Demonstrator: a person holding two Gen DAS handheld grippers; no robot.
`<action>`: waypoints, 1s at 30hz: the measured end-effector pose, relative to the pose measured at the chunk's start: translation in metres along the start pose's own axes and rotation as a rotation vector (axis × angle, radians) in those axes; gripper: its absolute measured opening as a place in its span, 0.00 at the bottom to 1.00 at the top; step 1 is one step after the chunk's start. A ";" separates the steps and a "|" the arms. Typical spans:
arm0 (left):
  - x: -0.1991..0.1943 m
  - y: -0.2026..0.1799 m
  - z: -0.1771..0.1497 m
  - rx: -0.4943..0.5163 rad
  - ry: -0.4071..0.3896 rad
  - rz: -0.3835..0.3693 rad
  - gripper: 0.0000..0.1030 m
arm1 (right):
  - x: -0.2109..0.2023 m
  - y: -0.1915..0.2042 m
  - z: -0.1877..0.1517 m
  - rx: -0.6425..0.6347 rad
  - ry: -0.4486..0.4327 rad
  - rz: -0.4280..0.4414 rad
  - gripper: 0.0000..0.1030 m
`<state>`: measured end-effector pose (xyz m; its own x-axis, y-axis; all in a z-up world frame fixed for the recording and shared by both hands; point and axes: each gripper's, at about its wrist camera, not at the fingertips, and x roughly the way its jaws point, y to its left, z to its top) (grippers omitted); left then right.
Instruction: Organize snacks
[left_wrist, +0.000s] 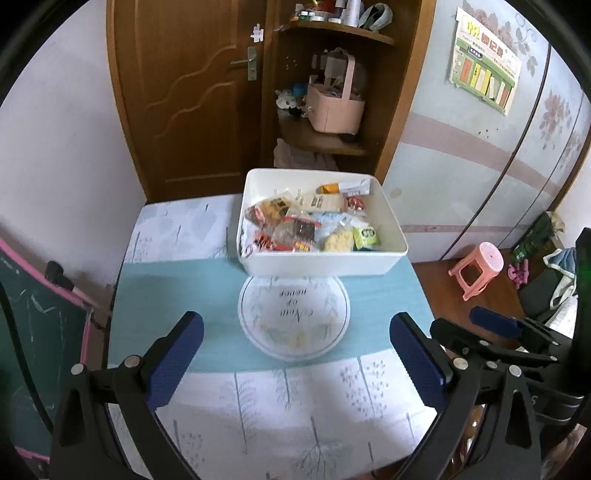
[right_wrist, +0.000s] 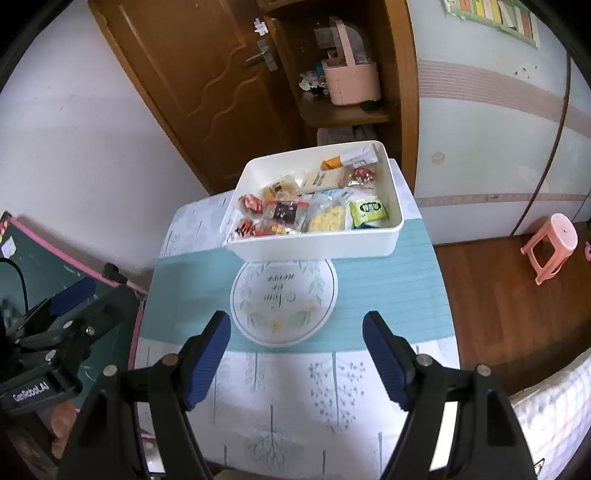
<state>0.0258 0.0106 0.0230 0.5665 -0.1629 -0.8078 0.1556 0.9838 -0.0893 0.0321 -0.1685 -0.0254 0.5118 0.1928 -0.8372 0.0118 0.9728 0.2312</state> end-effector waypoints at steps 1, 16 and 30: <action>-0.003 0.001 -0.004 -0.003 0.003 0.007 0.98 | -0.002 0.001 -0.003 -0.001 0.001 -0.001 0.72; -0.023 -0.001 -0.029 -0.022 0.047 0.080 0.97 | -0.035 0.019 -0.023 -0.037 -0.027 -0.025 0.72; -0.022 -0.004 -0.031 -0.030 0.052 0.106 0.97 | -0.039 0.019 -0.026 -0.036 -0.037 -0.041 0.72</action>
<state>-0.0125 0.0123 0.0234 0.5353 -0.0546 -0.8429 0.0726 0.9972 -0.0185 -0.0100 -0.1543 -0.0011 0.5428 0.1487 -0.8266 0.0028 0.9839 0.1789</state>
